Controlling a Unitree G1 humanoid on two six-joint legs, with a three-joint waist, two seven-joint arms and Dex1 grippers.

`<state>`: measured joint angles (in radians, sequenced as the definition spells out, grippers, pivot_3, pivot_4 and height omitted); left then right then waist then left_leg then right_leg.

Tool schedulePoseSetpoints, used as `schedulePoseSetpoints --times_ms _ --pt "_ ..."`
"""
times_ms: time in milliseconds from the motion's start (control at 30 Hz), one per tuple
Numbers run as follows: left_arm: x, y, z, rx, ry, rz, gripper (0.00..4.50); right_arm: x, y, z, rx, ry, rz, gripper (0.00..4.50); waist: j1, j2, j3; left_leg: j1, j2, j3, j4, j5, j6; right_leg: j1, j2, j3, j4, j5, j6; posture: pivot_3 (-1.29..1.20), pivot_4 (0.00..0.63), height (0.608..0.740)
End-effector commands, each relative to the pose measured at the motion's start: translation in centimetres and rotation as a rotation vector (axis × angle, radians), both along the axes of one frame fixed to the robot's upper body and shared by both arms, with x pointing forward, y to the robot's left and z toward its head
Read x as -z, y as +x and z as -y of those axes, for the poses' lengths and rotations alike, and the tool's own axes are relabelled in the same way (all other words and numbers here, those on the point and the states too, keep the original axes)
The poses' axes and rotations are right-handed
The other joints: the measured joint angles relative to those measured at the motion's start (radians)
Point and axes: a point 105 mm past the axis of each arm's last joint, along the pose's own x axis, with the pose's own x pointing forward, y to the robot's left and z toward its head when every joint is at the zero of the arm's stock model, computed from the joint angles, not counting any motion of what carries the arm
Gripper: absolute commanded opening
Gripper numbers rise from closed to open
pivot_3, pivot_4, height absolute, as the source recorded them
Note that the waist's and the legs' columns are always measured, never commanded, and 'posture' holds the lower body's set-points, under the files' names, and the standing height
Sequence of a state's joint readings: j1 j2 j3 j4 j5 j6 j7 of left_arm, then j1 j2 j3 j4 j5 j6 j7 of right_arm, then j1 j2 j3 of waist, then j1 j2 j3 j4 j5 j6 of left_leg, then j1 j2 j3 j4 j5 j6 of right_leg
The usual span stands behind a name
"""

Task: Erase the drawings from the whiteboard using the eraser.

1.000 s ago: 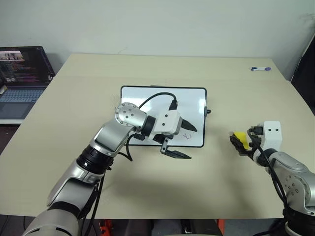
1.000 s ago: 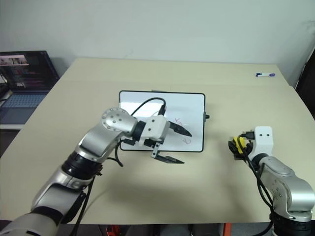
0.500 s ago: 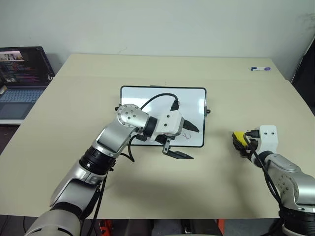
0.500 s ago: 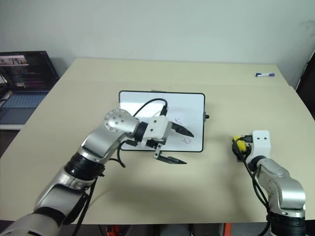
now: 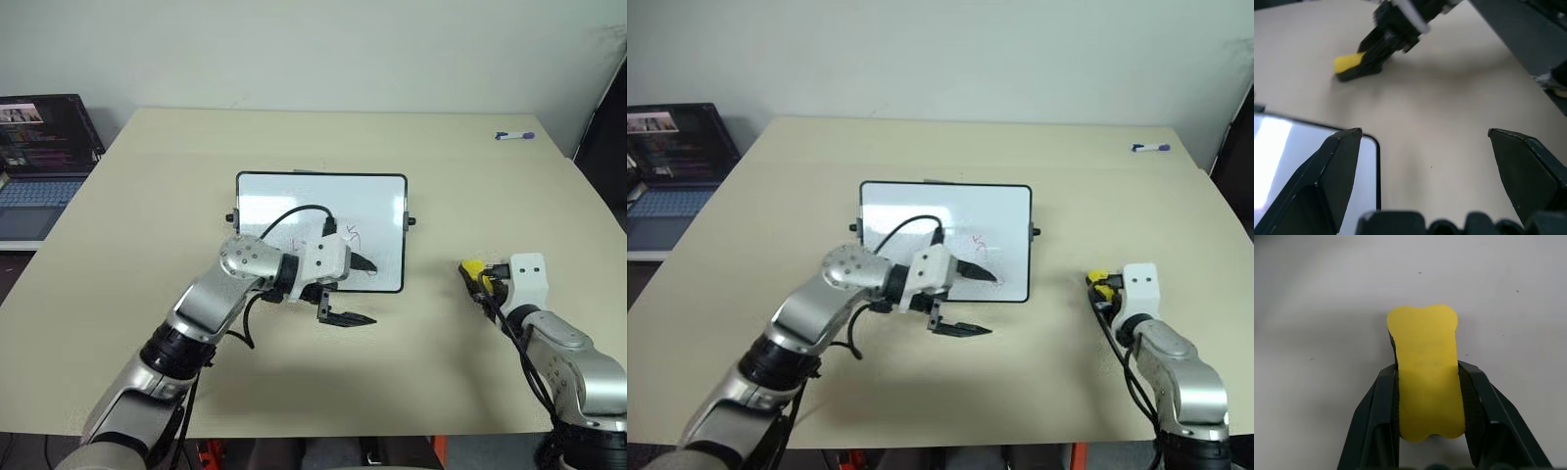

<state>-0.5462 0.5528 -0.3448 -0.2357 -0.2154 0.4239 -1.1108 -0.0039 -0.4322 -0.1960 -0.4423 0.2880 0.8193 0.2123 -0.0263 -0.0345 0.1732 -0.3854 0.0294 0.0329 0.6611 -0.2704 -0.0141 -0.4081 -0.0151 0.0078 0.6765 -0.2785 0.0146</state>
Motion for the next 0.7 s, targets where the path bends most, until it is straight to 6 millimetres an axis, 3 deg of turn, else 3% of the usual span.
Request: schedulePoseSetpoints --times_ms 33,67,167,367,567,700 --pt "-0.9 0.9 -1.6 -0.196 -0.037 0.039 4.50 -2.8 -0.9 -2.5 -0.152 -0.056 0.145 1.28 -0.002 0.000 0.000 0.000 0.000 0.000 0.000 0.000 0.000 0.000 -0.001 0.000 0.000 0.000 0.000 0.00 0.150 0.740" --pt "-0.9 0.8 -1.8 -0.222 -0.045 0.034 4.50 -3.0 -1.1 -2.8 -0.166 -0.038 0.149 1.28 -0.002 0.000 0.000 0.000 0.000 0.000 0.000 0.000 0.000 0.000 -0.001 0.000 0.000 0.000 0.000 0.00 0.150 0.740" --pt "-0.5 0.7 -3.4 -0.376 -0.061 -0.004 4.50 -5.7 -1.6 -6.2 -0.327 -0.033 0.234 1.28 -0.005 0.000 0.000 0.001 0.000 0.001 0.001 0.000 0.000 0.000 -0.002 0.000 0.002 0.000 0.001 0.00 0.150 0.740" --pt "0.4 1.3 -6.4 -0.573 -0.011 -0.014 4.50 -8.8 -0.7 -10.4 -0.539 -0.239 0.364 1.28 -0.003 -0.001 0.001 0.004 0.000 -0.001 0.001 0.000 0.000 0.002 -0.002 -0.001 0.003 0.000 0.001 0.00 0.150 0.740" --pt "1.6 0.7 -7.8 -0.634 0.065 -0.043 4.50 -8.7 1.4 -13.4 -0.681 -0.444 0.430 1.28 -0.002 -0.002 0.001 0.002 -0.001 0.000 0.001 0.000 0.000 0.001 -0.003 -0.001 0.000 0.000 0.000 0.00 0.150 0.740" --pt "1.8 -0.5 -7.0 -0.577 0.085 -0.068 4.50 -8.7 4.0 -14.8 -0.690 -0.539 0.454 1.28 -0.002 -0.003 0.002 0.002 -0.001 0.000 0.001 0.000 0.000 0.001 -0.004 -0.001 0.000 0.002 -0.002 0.00 0.150 0.740"
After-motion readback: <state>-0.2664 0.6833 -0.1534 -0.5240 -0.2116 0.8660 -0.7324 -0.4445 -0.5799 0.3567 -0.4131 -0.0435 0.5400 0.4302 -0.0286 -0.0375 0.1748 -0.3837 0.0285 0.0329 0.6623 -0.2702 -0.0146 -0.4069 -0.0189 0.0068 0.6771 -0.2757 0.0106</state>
